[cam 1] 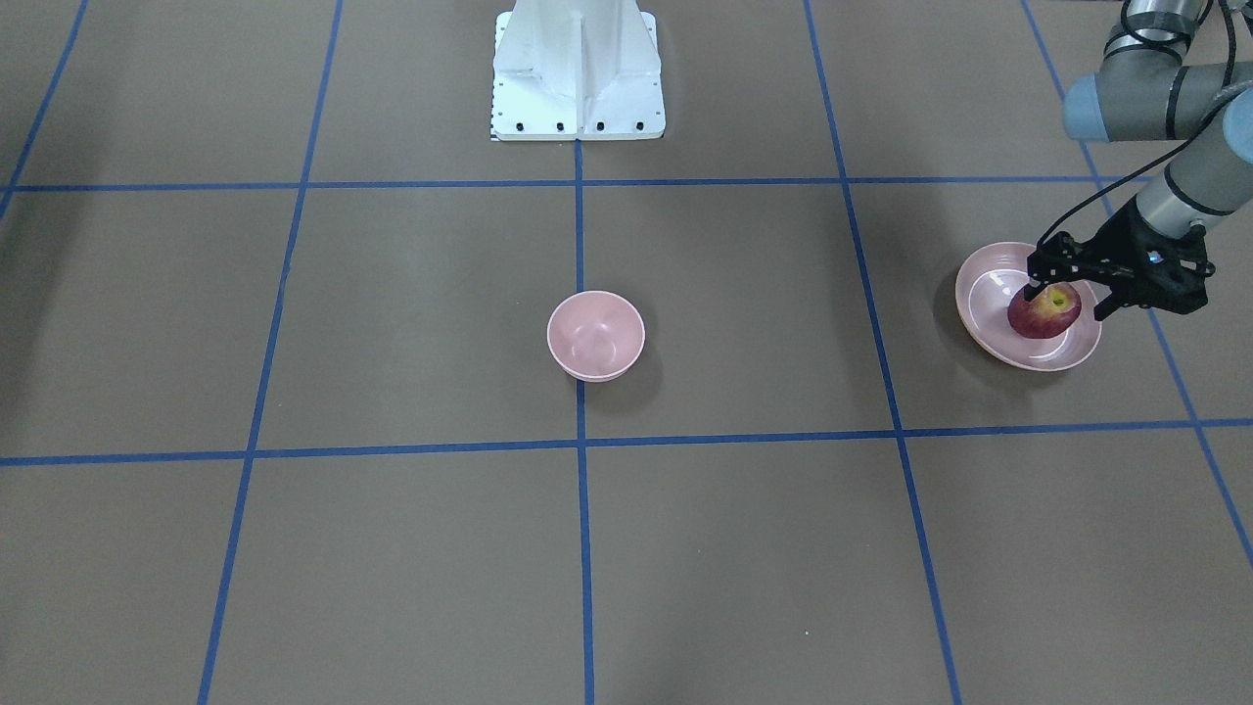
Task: Move apple from plate to bowl
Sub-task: 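Lower the left gripper onto the red apple on the pink plate, then close the left gripper around the red apple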
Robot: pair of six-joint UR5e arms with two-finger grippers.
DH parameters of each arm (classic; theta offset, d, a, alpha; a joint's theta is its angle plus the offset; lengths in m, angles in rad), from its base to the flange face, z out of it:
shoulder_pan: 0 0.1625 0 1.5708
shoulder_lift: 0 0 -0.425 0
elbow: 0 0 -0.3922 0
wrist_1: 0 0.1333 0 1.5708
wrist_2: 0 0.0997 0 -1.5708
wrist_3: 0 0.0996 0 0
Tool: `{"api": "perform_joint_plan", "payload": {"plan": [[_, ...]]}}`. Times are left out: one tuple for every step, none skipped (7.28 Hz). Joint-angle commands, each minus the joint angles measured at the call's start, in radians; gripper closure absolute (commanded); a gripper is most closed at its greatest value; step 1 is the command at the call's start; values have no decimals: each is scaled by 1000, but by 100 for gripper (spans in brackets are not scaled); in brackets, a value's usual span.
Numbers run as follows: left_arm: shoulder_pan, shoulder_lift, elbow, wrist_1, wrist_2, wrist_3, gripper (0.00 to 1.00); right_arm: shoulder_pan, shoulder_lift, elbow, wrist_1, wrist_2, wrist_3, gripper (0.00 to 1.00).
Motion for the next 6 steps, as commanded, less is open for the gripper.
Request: {"api": "perform_joint_plan", "payload": {"plan": [[21, -3, 42, -3, 4, 5, 2, 0, -1, -1, 0, 0, 1, 0], [25, -15, 66, -4, 4, 5, 2, 0, -2, 1, 0, 0, 1, 0], [45, -26, 88, -7, 4, 4, 2, 0, -2, 1, -1, 0, 1, 0], [50, -33, 90, -7, 2, 2, 8, 0, -2, 1, 0, 0, 1, 0], [52, -35, 90, -7, 2, 2, 48, 0, -2, -2, 0, 0, 1, 0], [50, -35, 82, -7, 2, -1, 81, 0, -1, -2, 0, 0, 1, 0]]}}
